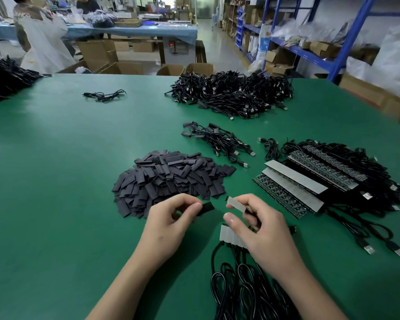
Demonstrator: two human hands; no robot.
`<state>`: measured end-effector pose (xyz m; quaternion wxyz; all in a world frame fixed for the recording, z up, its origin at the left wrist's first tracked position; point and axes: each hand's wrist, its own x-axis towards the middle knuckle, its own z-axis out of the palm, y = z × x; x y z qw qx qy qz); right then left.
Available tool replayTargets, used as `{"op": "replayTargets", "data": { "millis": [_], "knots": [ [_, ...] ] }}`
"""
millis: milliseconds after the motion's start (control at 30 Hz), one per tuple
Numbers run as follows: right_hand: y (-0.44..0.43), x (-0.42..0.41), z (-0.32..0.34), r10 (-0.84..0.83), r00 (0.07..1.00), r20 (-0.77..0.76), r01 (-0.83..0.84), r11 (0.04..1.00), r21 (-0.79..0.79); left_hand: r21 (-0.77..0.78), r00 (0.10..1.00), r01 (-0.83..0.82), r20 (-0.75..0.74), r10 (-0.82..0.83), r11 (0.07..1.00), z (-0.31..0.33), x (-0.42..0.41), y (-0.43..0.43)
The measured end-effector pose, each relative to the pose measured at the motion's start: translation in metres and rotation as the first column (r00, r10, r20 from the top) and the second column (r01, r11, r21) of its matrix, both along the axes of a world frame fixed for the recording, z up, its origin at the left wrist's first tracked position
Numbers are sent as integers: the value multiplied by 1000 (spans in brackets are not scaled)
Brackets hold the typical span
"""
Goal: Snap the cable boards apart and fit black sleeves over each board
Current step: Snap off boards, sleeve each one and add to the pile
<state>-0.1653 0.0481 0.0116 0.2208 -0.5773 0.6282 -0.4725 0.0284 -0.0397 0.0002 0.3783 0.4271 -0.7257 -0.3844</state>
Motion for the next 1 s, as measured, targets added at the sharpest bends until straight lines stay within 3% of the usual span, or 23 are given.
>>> {"op": "replayTargets", "data": {
  "millis": [133, 267, 433, 533, 733, 1000],
  "knots": [
    [-1, -3, 1, 111, 987, 112, -117, 992, 41, 78, 976, 177, -140, -165, 981, 2, -6, 8],
    [-1, -5, 4, 148, 968, 202, -162, 986, 50, 82, 961, 216, -196, -197, 973, 1, -8, 12],
    [-3, -4, 1, 114, 963, 244, -140, 986, 91, -306, 990, 141, 26, -140, 941, 2, -9, 14],
    [-3, -2, 1, 135, 954, 266, -163, 983, 87, -407, 992, 130, 60, -115, 904, 3, -10, 17],
    [-3, -5, 3, 161, 908, 387, -226, 966, 128, -341, 988, 125, -40, -147, 932, 4, -11, 16],
    [-4, -5, 4, 166, 867, 470, -273, 947, 168, -324, 983, 164, -31, -183, 932, 1, -13, 16]
  ]
}}
